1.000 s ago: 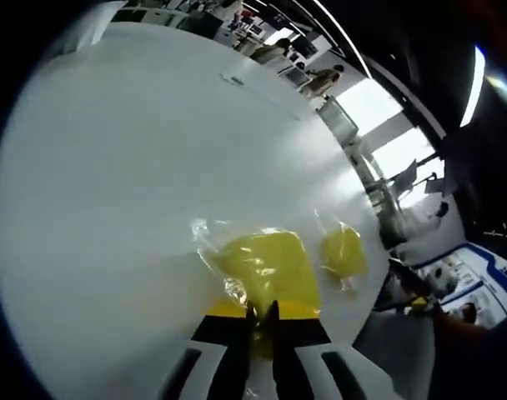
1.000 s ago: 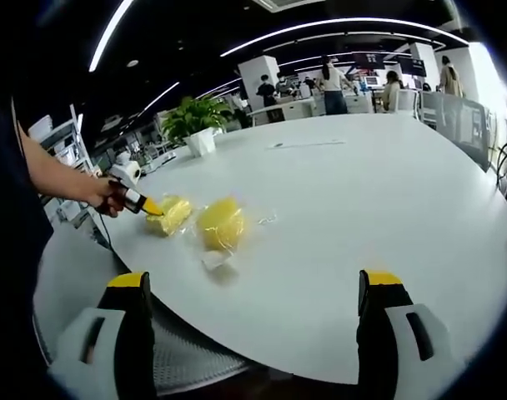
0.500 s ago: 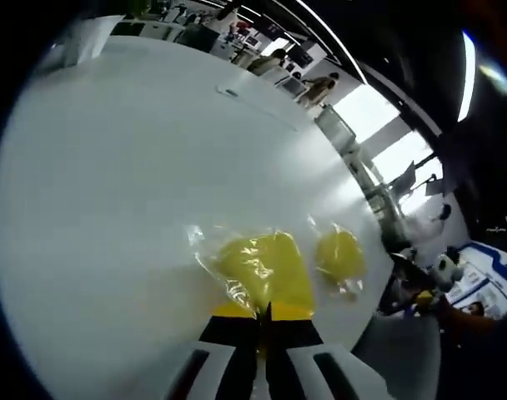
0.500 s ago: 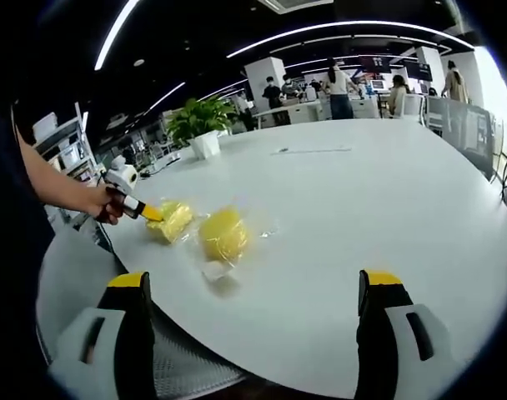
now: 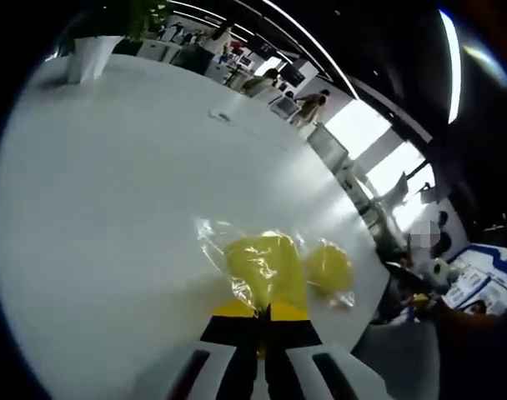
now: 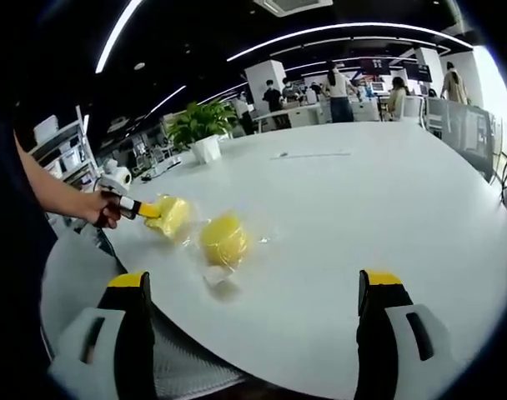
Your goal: Compare the silicone blocks by pressing each to a similar depth, holding the contact briefly, and releasing to observe deformation and rebound differences across the visible hardness samples.
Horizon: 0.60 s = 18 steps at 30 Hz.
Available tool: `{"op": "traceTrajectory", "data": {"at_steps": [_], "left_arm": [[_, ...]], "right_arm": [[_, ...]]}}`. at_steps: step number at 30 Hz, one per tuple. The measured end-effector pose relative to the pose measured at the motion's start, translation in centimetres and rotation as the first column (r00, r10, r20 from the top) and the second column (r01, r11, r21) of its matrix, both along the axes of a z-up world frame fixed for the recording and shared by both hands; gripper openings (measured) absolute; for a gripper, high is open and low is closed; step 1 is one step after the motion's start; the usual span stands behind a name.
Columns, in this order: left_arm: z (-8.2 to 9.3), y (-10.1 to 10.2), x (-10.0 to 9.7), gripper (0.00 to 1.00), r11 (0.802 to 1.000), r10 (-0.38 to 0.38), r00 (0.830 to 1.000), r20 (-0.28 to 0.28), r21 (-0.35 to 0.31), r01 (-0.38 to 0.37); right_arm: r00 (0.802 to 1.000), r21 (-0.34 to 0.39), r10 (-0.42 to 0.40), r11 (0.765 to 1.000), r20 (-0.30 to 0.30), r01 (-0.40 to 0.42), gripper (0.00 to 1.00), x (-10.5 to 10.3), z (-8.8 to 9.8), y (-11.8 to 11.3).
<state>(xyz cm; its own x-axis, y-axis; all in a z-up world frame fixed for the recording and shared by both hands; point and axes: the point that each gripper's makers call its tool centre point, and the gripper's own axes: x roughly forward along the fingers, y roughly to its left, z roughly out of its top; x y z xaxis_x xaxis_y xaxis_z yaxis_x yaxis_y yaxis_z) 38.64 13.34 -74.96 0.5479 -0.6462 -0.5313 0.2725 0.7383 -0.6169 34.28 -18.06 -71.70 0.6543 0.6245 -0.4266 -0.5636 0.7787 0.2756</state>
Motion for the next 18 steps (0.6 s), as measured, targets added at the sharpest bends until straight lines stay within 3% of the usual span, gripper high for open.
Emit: {"op": "traceTrajectory", "data": {"at_steps": [7, 9, 13, 18], "left_arm": [[4.3, -1.1, 0.8, 0.00, 0.999, -0.027, 0.990, 0.136, -0.016, 0.029], [6.2, -2.0, 1.1, 0.00, 0.998, -0.057, 0.977, 0.207, -0.024, 0.063], [9.0, -2.7, 1.5, 0.00, 0.997, -0.063, 0.960, 0.273, -0.030, 0.074], [14.0, -3.7, 1.9, 0.00, 0.994, -0.067, 0.918, 0.390, -0.052, 0.094]], "right_arm": [[1.000, 0.021, 0.003, 1.000, 0.028, -0.004, 0.97, 0.8, 1.9, 0.2], [0.999, 0.053, -0.001, 0.999, 0.045, -0.001, 0.97, 1.4, 3.2, 0.3], [0.996, 0.057, 0.020, 0.998, 0.088, -0.025, 0.97, 2.2, 5.4, 0.8], [0.985, 0.055, 0.081, 0.994, 0.154, -0.090, 0.97, 3.2, 9.1, 2.1]]}}
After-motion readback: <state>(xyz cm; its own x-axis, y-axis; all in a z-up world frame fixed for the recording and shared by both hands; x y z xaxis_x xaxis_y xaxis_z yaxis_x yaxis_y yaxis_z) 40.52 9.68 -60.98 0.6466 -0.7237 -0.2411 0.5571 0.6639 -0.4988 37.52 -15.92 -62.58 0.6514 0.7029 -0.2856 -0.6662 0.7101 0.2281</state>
